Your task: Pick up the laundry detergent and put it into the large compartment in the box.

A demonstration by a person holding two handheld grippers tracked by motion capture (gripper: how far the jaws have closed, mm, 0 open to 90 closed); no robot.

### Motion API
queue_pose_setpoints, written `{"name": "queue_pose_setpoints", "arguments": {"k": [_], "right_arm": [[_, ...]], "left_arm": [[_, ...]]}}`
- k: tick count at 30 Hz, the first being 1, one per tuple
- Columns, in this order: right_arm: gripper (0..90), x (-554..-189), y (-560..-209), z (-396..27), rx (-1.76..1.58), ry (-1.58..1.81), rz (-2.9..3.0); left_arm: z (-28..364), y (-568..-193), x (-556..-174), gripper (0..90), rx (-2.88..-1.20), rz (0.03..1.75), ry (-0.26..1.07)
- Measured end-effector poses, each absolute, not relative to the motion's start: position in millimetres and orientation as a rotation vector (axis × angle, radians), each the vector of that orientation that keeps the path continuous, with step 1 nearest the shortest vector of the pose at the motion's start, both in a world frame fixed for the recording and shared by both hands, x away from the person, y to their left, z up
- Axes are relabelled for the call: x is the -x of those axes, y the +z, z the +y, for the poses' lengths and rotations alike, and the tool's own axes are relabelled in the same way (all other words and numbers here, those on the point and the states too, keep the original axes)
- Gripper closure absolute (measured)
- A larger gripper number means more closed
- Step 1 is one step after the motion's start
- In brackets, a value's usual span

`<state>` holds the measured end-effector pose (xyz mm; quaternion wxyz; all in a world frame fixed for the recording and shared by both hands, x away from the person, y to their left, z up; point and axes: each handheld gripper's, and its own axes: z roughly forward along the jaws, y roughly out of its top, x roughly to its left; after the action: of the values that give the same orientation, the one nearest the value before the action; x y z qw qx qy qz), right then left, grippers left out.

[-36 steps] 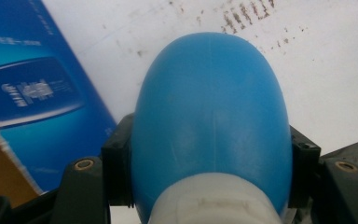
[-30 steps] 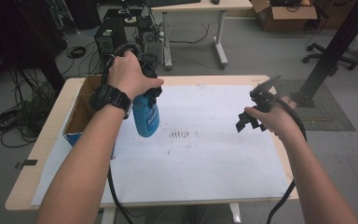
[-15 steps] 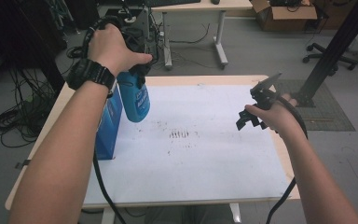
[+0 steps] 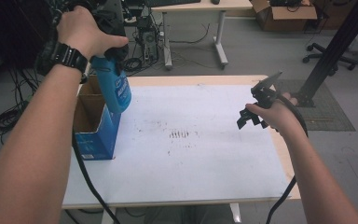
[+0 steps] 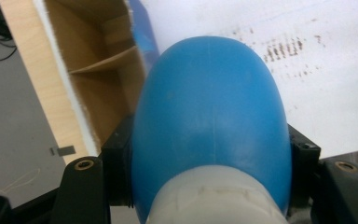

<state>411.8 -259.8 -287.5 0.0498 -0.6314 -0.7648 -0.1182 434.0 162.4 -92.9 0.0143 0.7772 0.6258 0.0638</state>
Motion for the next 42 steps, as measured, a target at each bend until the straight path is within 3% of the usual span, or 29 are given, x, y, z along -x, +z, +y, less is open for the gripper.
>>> {"name": "queue_pose_setpoints", "arguments": {"k": [22, 42], "right_arm": [[7.8, -413.7, -284.9, -258.2, 1.948, -0.339, -2.324], [7.8, -413.4, -290.8, -256.1, 1.932, -0.336, -2.323]], "left_arm": [[237.6, -99.1, -427.7, 37.6, -2.292, 2.137, 0.246], [255.1, -146.2, -430.7, 37.6, -2.292, 2.170, 0.172]]}}
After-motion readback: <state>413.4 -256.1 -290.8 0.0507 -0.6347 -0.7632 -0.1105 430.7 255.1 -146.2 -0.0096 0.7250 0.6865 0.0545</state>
